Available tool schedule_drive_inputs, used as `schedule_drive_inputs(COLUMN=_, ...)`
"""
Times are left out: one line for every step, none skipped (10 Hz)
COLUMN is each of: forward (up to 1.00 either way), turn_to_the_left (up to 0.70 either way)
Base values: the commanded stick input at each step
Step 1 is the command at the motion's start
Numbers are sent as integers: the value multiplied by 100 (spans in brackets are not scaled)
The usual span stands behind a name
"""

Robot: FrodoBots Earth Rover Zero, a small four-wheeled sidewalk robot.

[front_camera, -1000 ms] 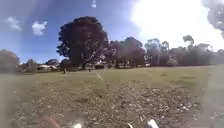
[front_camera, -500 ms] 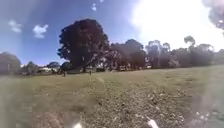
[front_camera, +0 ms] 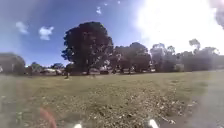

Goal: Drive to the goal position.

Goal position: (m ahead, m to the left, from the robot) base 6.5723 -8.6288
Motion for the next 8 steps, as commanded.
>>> schedule_drive_inputs(forward=70, turn_to_the_left=1)
schedule_drive_inputs(forward=70, turn_to_the_left=2)
schedule_drive_inputs(forward=70, turn_to_the_left=0)
schedule_drive_inputs(forward=70, turn_to_the_left=1)
schedule_drive_inputs(forward=70, turn_to_the_left=0)
schedule_drive_inputs(forward=70, turn_to_the_left=0)
schedule_drive_inputs(forward=70, turn_to_the_left=0)
schedule_drive_inputs(forward=70, turn_to_the_left=0)
